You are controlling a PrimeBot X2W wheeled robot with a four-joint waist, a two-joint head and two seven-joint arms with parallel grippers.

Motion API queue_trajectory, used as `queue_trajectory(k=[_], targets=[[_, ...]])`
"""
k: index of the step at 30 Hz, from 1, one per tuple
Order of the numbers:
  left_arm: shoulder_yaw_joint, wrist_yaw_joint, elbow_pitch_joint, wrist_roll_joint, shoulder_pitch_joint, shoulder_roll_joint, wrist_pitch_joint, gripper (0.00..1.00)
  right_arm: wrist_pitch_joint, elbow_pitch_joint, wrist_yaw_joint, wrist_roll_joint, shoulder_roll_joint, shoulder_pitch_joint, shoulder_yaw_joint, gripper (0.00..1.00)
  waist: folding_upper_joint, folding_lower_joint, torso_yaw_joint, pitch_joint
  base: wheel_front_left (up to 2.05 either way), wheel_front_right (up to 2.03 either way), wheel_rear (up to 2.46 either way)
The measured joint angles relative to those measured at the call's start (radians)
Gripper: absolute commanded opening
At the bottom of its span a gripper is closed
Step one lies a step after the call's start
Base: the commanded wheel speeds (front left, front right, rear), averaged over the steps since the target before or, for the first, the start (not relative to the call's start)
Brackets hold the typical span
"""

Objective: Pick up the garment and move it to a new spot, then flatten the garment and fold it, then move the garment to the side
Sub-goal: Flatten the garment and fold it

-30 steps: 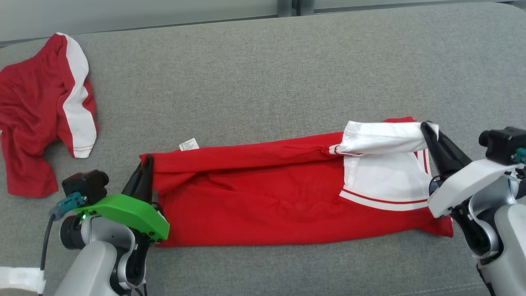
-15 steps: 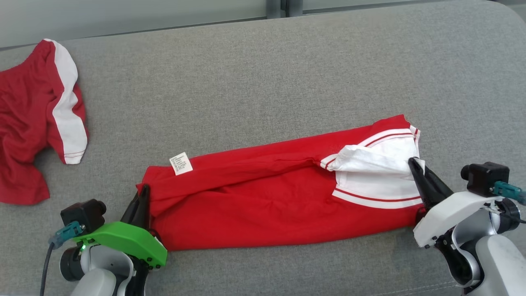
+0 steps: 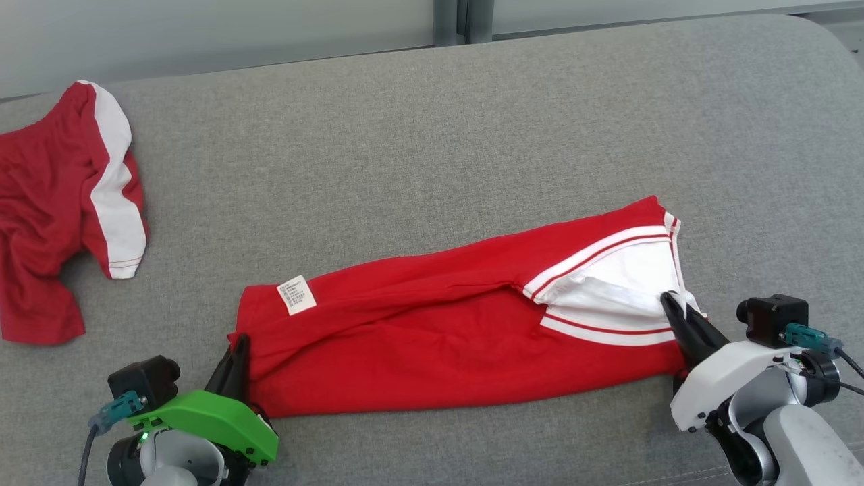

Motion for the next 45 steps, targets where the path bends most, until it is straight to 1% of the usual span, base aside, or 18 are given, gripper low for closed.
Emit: queue_trajectory(k=[1, 2, 3, 6, 10, 15, 22, 28, 30, 37, 45], targets=[[0.001, 0.000, -0.002, -0.001, 0.002, -0.001, -0.006, 0.44, -0.002, 0.000, 0.000, 0.001, -0.002, 0.001, 0.001, 0.81, 0.0000, 0.0000, -0.001, -0.003, 0.00, 0.00, 0.00], [0.002, -0.001, -0.005, -0.002, 0.007, -0.001, -0.010, 0.86, -0.006, -0.002, 0.000, 0.001, -0.006, 0.003, 0.002, 1.00, 0.0000, 0.0000, -0.002, -0.007, 0.00, 0.00, 0.00], [0.003, -0.001, -0.011, -0.005, 0.015, -0.002, -0.014, 1.00, -0.008, -0.006, 0.000, 0.001, -0.010, 0.008, 0.004, 1.00, 0.0000, 0.0000, -0.003, -0.011, 0.00, 0.00, 0.00], [0.009, -0.001, -0.036, -0.017, 0.048, -0.004, -0.021, 1.00, -0.008, -0.024, 0.000, -0.001, -0.020, 0.043, 0.005, 1.00, 0.0000, 0.0000, -0.007, -0.024, 0.00, 0.00, 0.00], [0.029, 0.015, -0.087, -0.024, 0.087, 0.003, -0.040, 1.00, 0.002, -0.069, 0.000, -0.002, -0.027, 0.089, 0.000, 1.00, 0.0000, 0.0000, -0.014, -0.043, 0.00, 0.00, 0.00], [0.045, 0.044, -0.157, -0.015, 0.125, 0.019, -0.068, 1.00, 0.019, -0.118, 0.000, -0.009, -0.026, 0.148, -0.056, 1.00, 0.0000, 0.0000, -0.024, -0.069, 0.00, 0.00, 0.00], [0.047, 0.083, -0.243, 0.021, 0.133, 0.030, -0.091, 1.00, 0.051, -0.161, 0.000, -0.025, -0.012, 0.168, -0.106, 1.00, 0.0000, 0.0000, -0.033, -0.109, 0.00, 0.00, 0.00], [0.037, 0.117, -0.272, 0.062, 0.133, 0.031, -0.105, 1.00, 0.101, -0.175, 0.000, -0.035, -0.010, 0.167, -0.135, 1.00, 0.0000, 0.0000, -0.026, -0.141, 0.00, 0.00, 0.00], [0.035, 0.120, -0.272, 0.063, 0.132, 0.030, -0.105, 1.00, 0.110, -0.175, 0.000, -0.036, -0.011, 0.165, -0.141, 1.00, 0.0000, 0.0000, -0.023, -0.146, 0.00, 0.00, 0.00], [0.010, 0.136, -0.278, 0.082, 0.133, 0.023, -0.107, 1.00, 0.179, -0.116, 0.000, -0.041, -0.029, 0.114, -0.165, 1.00, 0.0000, 0.0000, 0.025, -0.175, 0.00, 0.00, 0.00], [0.003, 0.141, -0.282, 0.085, 0.134, 0.016, -0.114, 1.00, 0.240, 0.029, 0.000, -0.024, -0.052, 0.026, -0.165, 1.00, 0.0000, 0.0000, 0.100, -0.178, 0.00, 0.00, 0.00]])
